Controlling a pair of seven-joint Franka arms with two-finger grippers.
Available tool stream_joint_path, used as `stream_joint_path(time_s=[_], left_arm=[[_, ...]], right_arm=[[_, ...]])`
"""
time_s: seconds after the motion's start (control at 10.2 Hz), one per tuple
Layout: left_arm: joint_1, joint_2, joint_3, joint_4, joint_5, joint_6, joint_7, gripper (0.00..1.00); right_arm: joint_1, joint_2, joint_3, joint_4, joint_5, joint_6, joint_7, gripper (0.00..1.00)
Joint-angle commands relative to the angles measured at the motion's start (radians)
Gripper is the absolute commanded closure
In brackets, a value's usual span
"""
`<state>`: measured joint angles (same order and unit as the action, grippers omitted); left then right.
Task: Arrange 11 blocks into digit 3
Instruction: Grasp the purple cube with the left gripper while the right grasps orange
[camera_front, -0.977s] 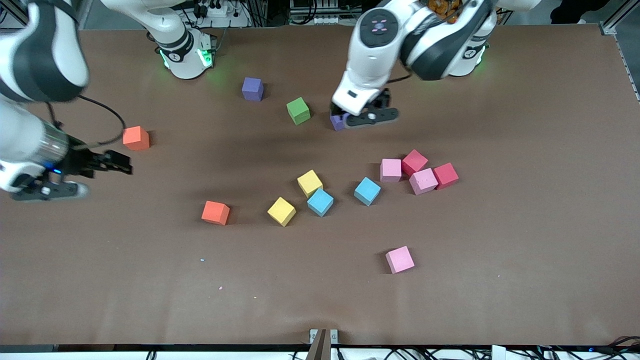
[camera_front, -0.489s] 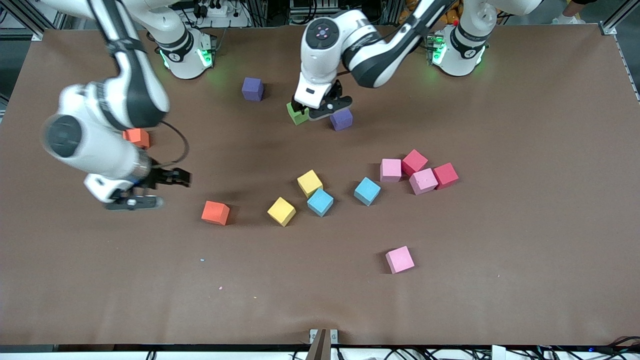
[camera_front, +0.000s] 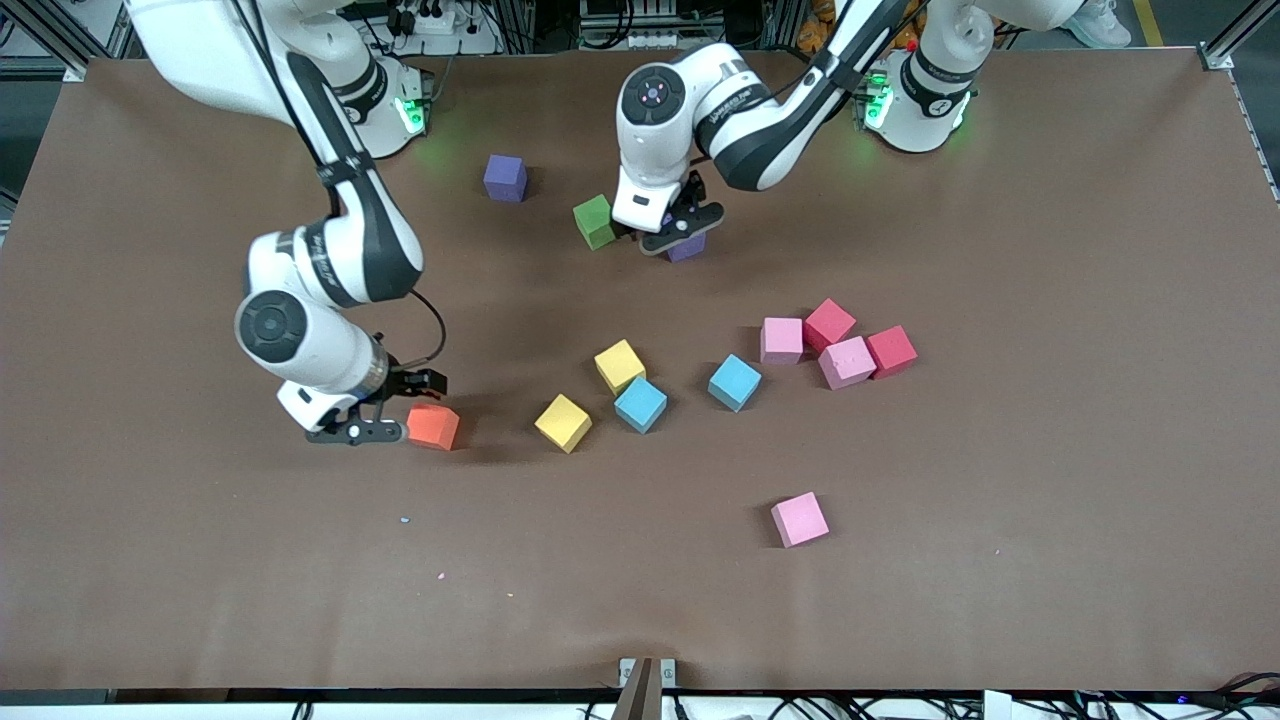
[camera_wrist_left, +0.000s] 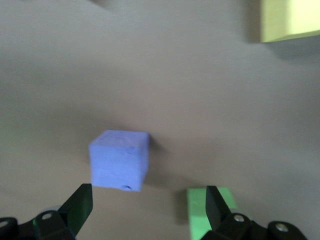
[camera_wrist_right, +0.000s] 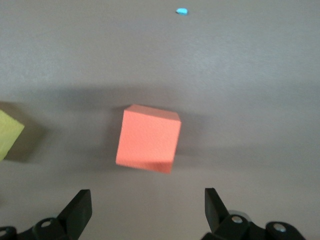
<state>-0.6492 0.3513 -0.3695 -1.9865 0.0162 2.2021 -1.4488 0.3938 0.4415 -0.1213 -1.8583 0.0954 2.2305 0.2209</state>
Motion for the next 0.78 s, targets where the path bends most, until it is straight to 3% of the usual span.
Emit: stream_joint_path(time_s=[0.0, 0.68], left_arm=[[0.002, -0.041, -0.002, -0.127, 0.022, 0.082, -0.008, 0.00], [0.002, -0.005, -0.002, -0.207, 0.022, 0.261, 0.005, 0.00]], right_arm=[[0.000, 0.072, -0.004, 0.007, 0.012, 0.098, 0.087, 0.00], [0.025, 0.138, -0.004, 0.007, 0.033, 0.205, 0.316, 0.00]])
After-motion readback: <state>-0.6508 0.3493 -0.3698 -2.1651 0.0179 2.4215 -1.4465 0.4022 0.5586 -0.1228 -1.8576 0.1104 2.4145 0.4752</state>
